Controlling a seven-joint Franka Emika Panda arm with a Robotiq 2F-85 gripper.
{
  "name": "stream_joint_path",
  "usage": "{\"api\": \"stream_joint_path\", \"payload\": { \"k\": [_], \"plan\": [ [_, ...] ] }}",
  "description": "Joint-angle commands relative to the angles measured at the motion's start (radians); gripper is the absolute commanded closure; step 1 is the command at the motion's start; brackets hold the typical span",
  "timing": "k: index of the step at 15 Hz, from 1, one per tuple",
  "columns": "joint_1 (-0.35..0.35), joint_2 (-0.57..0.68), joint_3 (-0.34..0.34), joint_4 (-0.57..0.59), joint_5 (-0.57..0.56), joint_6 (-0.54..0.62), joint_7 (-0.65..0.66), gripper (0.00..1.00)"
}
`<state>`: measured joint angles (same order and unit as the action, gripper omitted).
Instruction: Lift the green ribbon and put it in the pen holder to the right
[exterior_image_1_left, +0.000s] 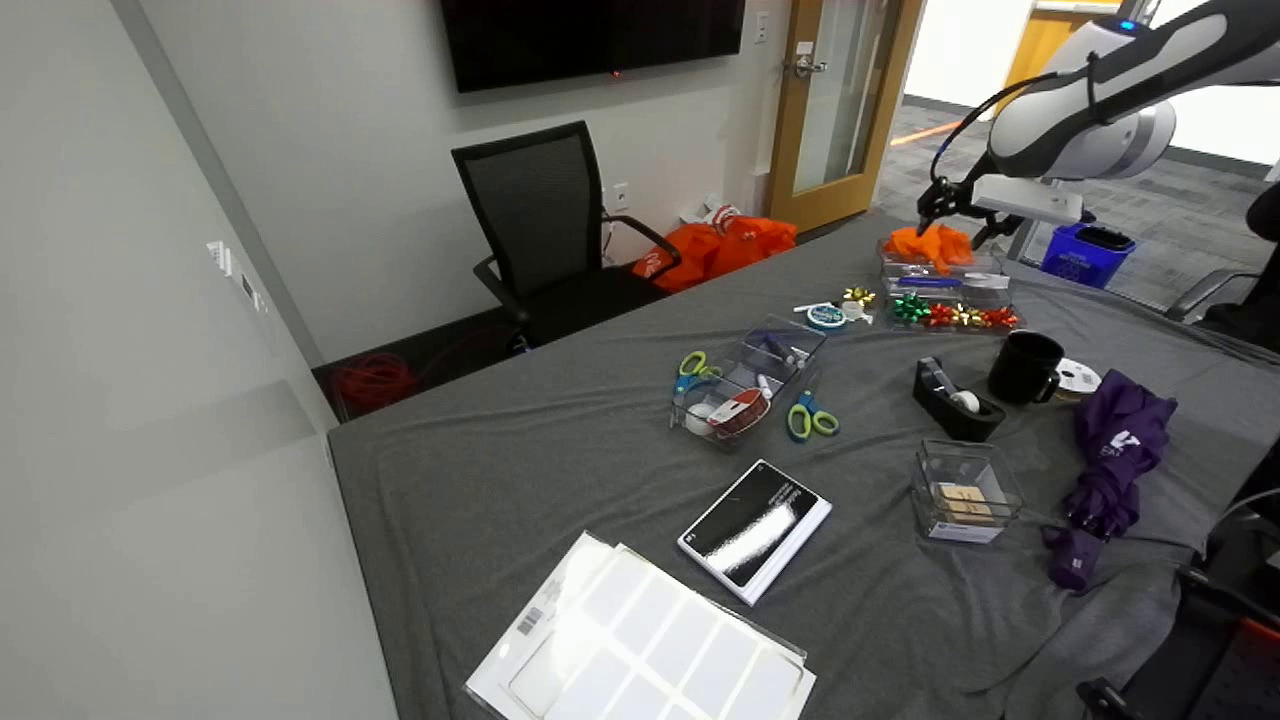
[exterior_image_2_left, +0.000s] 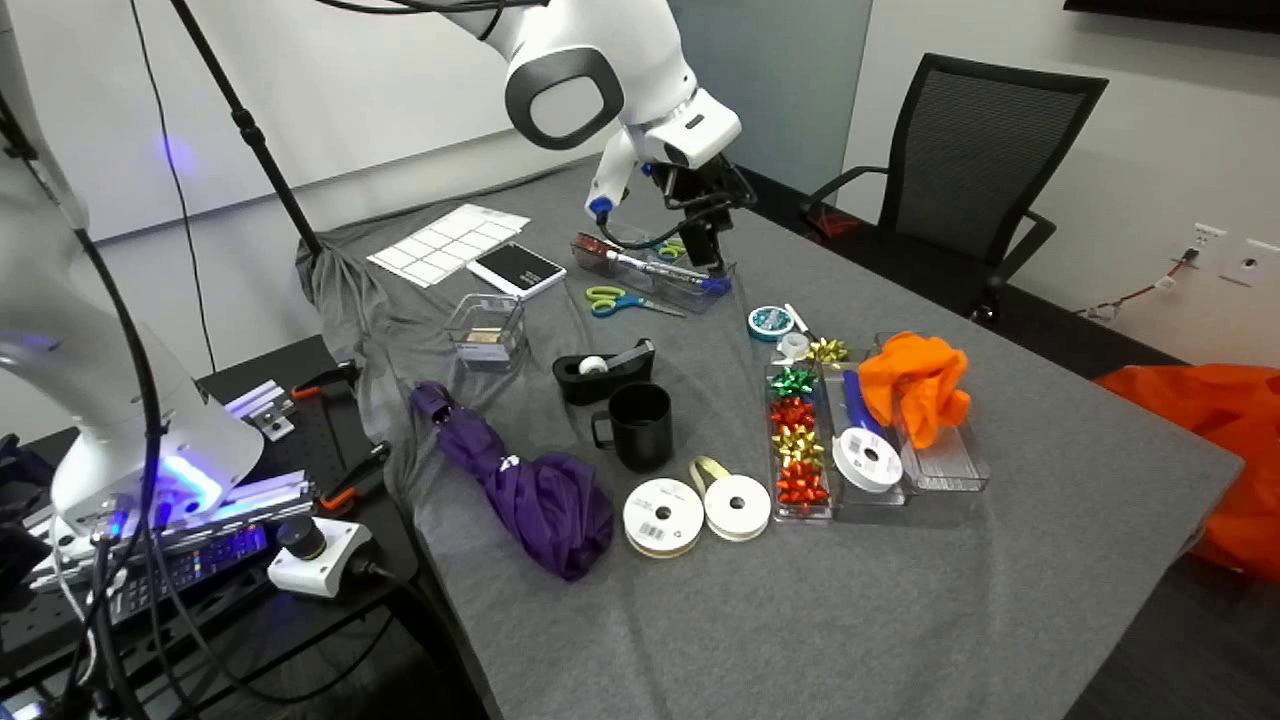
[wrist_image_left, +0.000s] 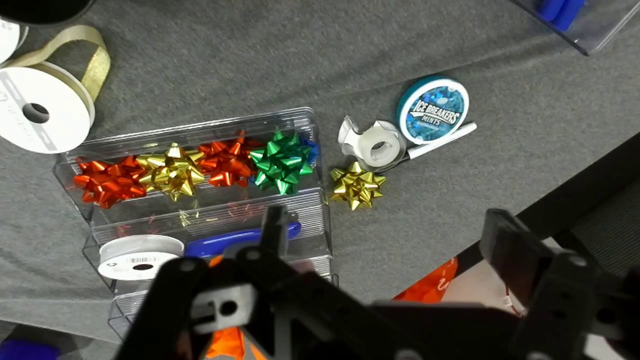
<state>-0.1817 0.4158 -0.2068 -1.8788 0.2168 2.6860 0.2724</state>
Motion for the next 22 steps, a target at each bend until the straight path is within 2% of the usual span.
{"api": "stream_joint_path", "payload": {
  "k": [1,4,8,16,22],
  "plan": [
    [-0.01,0.059,-0.005,0.069,-0.044,-0.084,-0.009,0.0],
    [-0.01,0.139,-0.026,0.164,-0.101,-0.196,0.009,0.0],
    [-0.04,0.269,-0.024,0.312,-0.112,-0.29,-0.009,0.0],
    [-0.089,0.507,-0.02,0.531,-0.1,-0.267,-0.002,0.0],
    [-0.114,0.598,-0.022,0.652,-0.087,-0.262,0.033,0.0]
  ]
}}
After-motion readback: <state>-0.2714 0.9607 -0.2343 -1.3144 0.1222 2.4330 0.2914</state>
